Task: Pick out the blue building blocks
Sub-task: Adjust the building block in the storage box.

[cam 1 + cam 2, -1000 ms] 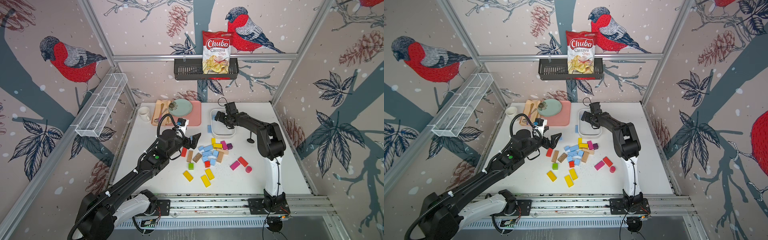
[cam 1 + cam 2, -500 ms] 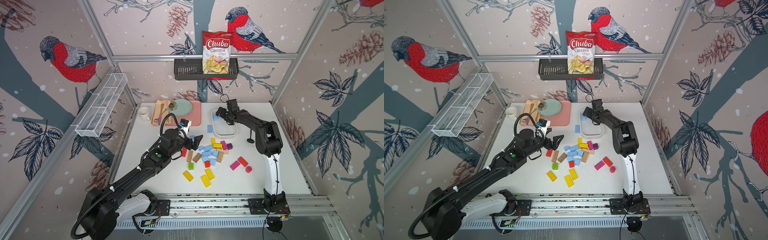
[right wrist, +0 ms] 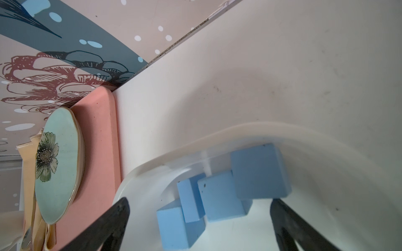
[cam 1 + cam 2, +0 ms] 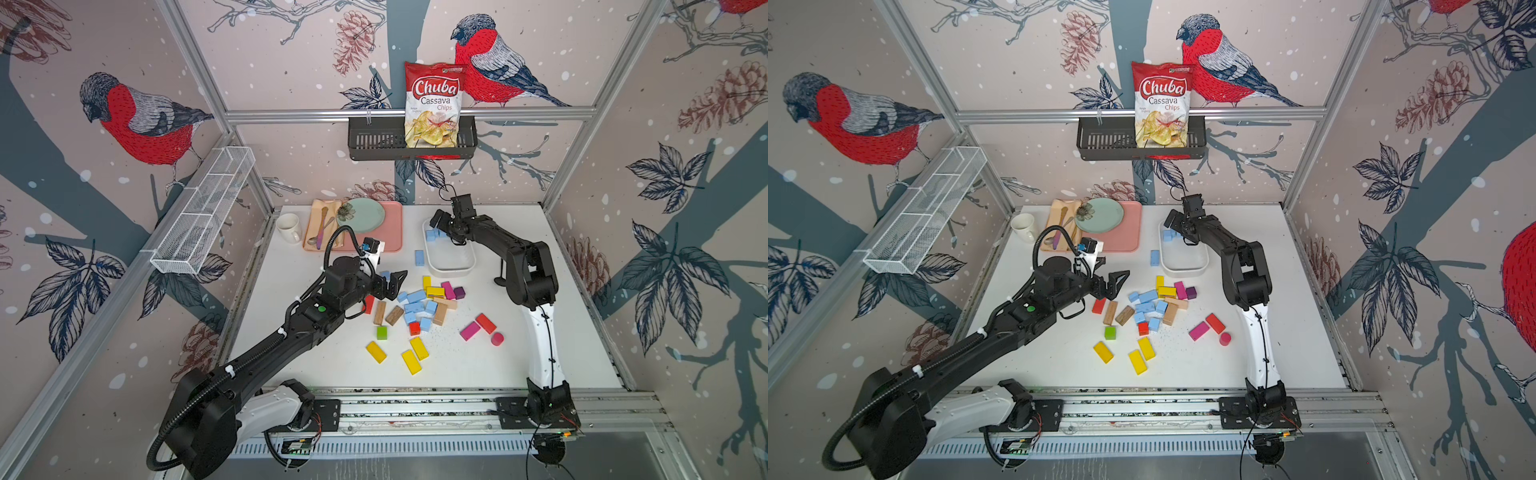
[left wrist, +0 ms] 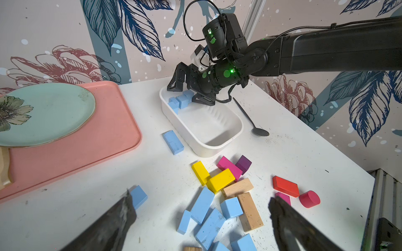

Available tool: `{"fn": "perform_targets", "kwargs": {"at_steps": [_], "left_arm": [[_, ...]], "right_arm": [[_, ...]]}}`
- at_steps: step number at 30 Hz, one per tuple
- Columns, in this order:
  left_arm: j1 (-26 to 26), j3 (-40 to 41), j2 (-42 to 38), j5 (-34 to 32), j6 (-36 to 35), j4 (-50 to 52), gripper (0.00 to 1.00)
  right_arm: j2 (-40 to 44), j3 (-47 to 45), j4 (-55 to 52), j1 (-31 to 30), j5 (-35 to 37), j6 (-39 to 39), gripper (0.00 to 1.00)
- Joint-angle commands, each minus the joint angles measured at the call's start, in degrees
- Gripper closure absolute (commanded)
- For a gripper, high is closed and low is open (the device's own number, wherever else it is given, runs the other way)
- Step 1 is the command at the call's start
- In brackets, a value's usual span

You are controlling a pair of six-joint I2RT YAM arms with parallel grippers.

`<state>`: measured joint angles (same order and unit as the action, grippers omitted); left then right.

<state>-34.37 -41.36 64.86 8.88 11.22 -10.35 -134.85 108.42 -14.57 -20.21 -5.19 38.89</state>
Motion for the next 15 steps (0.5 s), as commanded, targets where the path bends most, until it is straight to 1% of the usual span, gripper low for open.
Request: {"fn": "perform_targets", "kwargs": {"at_steps": [1, 11, 15], "left_arm": [[0.00, -0.89, 0.51, -1.94, 1.26, -1.11, 0.01], [0.00, -2.61, 3.31, -7.05, 4.23, 2.79, 0.01], [0.00, -4.05, 5.09, -8.85, 4.81, 5.99, 0.03]], "right_arm": [[1.21, 0.39, -0.54, -0.31, -1.22, -0.39, 0.00], [9.76, -1.08, -1.92, -1.72, -1.14, -3.21, 0.00], [15.13, -4.23, -2.15, -2.20, -1.05, -5.24, 0.00]]}}
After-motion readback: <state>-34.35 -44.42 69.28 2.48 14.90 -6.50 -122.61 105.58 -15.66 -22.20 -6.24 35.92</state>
